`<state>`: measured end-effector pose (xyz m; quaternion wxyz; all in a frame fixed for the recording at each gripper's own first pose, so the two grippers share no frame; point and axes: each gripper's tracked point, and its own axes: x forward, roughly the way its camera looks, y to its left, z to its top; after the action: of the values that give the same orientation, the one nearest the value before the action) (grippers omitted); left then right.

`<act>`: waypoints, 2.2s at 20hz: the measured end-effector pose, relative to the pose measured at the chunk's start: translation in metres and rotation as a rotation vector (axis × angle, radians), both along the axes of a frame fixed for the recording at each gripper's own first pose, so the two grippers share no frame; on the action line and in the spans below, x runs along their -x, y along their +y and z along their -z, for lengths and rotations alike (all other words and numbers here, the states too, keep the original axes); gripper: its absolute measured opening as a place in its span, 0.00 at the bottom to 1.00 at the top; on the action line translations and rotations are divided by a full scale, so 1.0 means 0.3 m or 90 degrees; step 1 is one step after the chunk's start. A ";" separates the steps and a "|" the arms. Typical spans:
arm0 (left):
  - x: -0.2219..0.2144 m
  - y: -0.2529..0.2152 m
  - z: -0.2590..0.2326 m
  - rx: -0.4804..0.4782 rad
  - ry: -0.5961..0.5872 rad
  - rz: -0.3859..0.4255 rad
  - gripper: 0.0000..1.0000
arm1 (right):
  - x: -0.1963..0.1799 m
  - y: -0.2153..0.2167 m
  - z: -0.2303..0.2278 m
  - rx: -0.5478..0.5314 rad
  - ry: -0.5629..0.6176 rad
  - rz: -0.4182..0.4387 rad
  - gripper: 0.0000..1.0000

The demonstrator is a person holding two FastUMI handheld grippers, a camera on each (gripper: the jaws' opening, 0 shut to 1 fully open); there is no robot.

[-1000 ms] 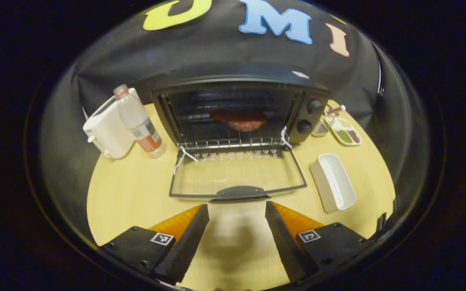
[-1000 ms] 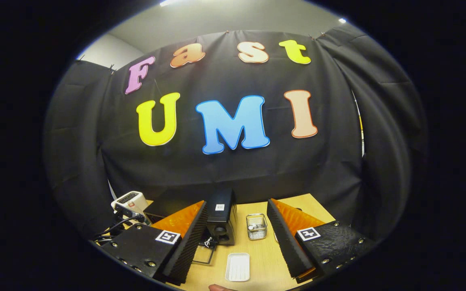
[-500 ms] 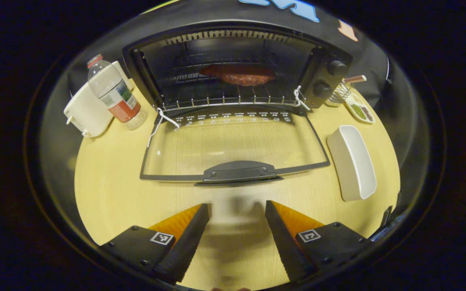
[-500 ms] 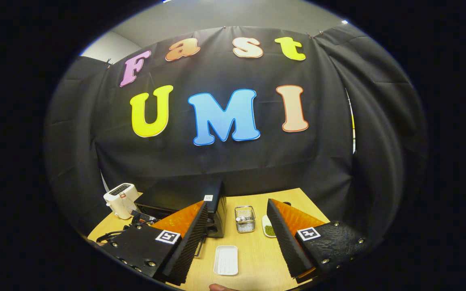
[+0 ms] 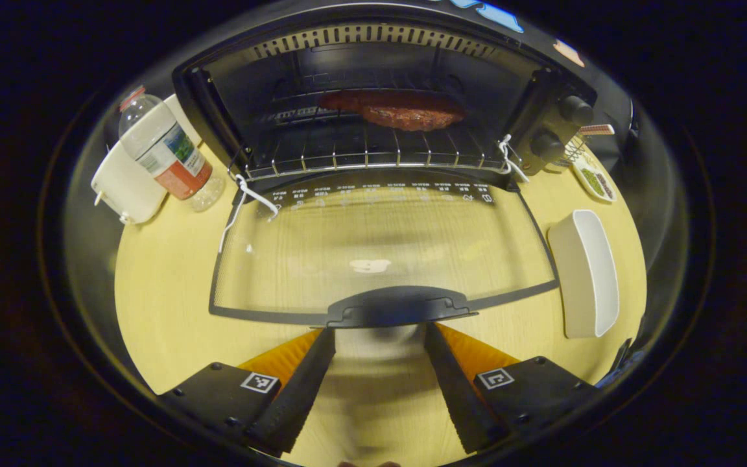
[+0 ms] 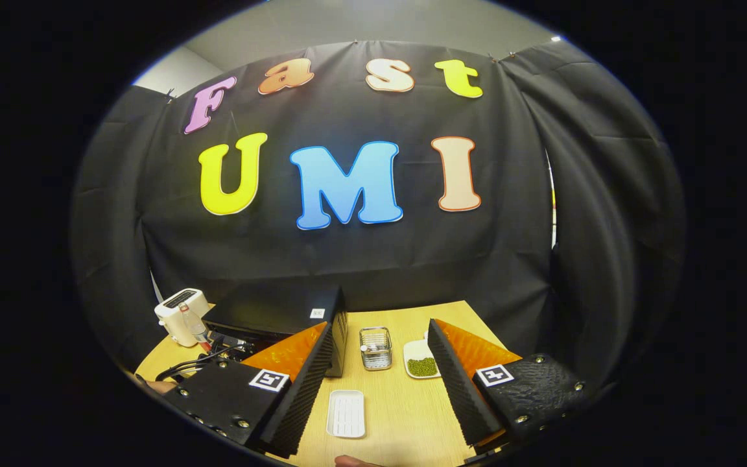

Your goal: Open the electric oven with the left hand, put the food in, and close the electric oven.

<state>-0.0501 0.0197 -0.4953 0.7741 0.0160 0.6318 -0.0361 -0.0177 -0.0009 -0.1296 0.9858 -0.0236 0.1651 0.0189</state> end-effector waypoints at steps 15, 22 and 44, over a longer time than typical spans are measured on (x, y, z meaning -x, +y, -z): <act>-0.004 -0.002 -0.108 0.010 -0.041 -0.009 0.95 | -0.029 0.075 -0.011 -0.010 -0.006 -0.030 0.90; -0.025 -0.006 -0.208 0.012 -0.096 -0.011 0.92 | -0.026 0.098 -0.029 -0.015 -0.016 -0.037 0.89; -0.147 -0.020 -0.347 -0.008 -0.215 -0.013 0.96 | -0.012 0.060 -0.062 -0.011 -0.036 -0.036 0.89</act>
<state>-0.0060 0.0139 -0.3912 0.8694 0.0201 0.4933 -0.0214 -0.0142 0.0171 -0.1109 0.9893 -0.0200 0.1363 0.0476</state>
